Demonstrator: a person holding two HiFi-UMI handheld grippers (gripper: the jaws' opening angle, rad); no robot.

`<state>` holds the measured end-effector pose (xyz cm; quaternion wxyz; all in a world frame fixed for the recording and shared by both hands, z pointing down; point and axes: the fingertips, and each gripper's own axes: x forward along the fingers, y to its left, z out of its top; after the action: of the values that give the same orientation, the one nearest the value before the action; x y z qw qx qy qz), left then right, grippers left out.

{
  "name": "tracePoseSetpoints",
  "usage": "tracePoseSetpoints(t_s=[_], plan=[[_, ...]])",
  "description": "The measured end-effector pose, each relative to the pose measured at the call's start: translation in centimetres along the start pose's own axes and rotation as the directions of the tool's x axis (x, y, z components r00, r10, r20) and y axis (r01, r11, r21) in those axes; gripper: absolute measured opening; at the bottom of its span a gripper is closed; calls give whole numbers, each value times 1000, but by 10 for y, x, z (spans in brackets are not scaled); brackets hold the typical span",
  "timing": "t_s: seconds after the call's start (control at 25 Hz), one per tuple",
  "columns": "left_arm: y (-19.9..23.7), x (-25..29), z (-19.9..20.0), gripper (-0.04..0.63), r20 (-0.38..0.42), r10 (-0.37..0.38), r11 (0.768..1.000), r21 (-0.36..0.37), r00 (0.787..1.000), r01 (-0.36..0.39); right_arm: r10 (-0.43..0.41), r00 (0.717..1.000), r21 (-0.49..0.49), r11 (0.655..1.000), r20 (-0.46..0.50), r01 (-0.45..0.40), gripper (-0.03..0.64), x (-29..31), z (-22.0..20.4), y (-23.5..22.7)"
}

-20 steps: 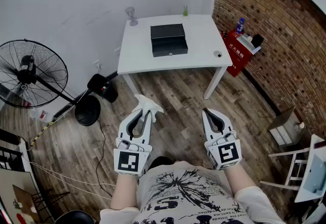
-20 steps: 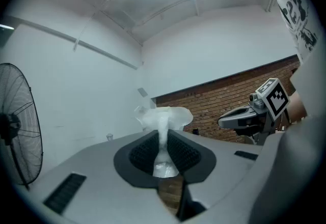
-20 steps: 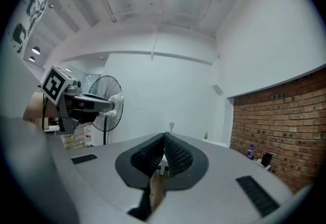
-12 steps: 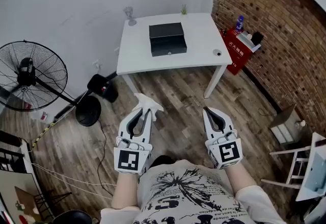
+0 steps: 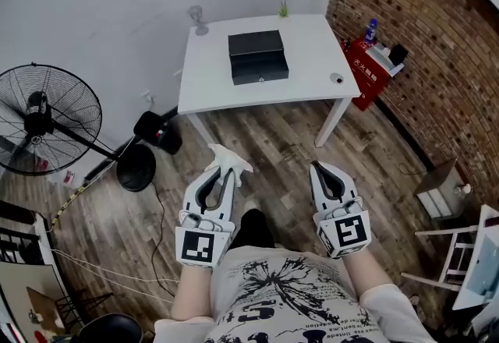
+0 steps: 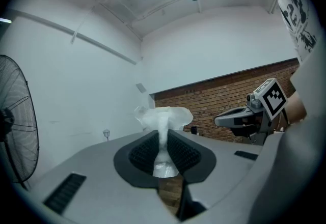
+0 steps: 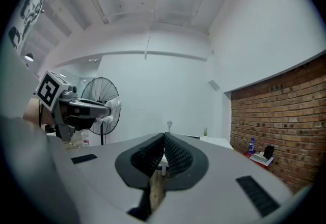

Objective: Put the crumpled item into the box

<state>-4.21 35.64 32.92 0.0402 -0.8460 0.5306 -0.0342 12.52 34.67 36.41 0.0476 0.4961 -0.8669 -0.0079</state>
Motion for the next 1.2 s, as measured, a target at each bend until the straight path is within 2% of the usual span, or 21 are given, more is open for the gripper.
tracePoseSetpoints(t_s=[0.2, 0.44, 0.6, 0.84, 1.0, 1.2], plan=[[51, 49, -16, 66, -20, 11, 1000, -17, 1000, -12, -29, 999, 19, 999, -29, 29, 14, 61, -9, -19], [100, 148, -30, 66, -12, -68, 997, -36, 998, 68, -82, 995, 3, 997, -56, 82, 14, 158, -6, -67], [151, 224, -28, 66, -9, -106, 993, -43, 994, 105, -106, 991, 5, 994, -79, 107, 15, 239, 4, -96], [239, 325, -19, 66, 27, -123, 992, -21, 992, 123, -119, 989, 8, 993, -83, 120, 15, 364, 21, -128], [287, 373, -23, 66, 31, -124, 992, -32, 992, 125, -118, 989, 12, 993, -91, 119, 15, 430, 24, -139], [317, 416, -40, 66, 4, -129, 991, -40, 992, 129, -114, 988, 6, 993, -106, 116, 15, 478, 19, -157]])
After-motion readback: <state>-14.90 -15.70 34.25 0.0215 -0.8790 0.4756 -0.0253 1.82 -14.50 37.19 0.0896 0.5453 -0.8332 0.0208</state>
